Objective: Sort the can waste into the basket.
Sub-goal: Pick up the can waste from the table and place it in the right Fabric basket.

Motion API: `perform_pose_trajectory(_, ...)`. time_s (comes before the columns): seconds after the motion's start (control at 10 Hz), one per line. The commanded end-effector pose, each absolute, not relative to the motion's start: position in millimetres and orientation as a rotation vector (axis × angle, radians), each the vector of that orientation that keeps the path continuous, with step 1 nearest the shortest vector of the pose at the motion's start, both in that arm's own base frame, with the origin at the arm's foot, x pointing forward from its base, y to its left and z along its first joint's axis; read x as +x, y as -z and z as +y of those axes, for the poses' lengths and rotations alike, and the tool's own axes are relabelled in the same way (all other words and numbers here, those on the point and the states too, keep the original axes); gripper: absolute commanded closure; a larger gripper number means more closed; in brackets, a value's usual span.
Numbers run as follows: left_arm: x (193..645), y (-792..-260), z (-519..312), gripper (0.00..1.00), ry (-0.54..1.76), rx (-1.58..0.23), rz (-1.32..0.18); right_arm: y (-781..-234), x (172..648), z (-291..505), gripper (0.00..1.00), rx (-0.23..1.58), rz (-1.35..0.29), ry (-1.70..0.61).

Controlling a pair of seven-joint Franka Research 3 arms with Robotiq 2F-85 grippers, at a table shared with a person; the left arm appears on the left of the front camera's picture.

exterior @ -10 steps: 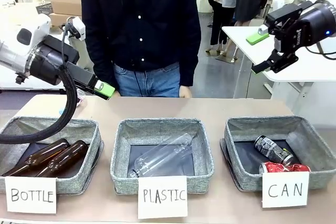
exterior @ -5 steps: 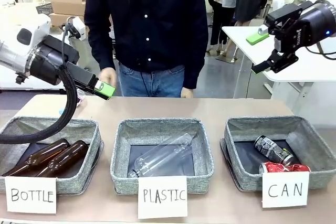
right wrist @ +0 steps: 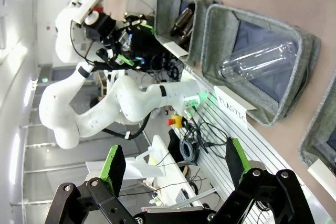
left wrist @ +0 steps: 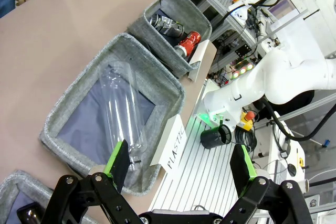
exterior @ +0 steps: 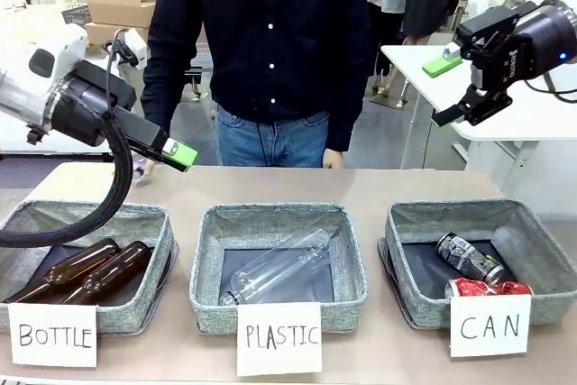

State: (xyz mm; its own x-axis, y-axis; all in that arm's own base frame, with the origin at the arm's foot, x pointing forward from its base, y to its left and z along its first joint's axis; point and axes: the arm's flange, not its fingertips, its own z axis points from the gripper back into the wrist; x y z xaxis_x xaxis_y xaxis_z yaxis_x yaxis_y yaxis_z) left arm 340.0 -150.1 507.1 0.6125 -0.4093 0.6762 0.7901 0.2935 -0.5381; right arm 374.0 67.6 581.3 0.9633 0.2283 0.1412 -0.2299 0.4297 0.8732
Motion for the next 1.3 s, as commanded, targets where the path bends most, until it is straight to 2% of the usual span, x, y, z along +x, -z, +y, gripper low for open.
perform_pose_trajectory(0.0,339.8,-511.0,-147.7,0.0,0.833,-0.974,-0.449,-580.6,374.2,65.8,0.0,1.106,-0.015,-0.297)
perform_pose_trajectory(1.2,339.8,-511.0,-147.7,0.0,0.833,-0.974,-0.449,-580.6,374.2,65.8,0.0,1.106,-0.015,-0.297)
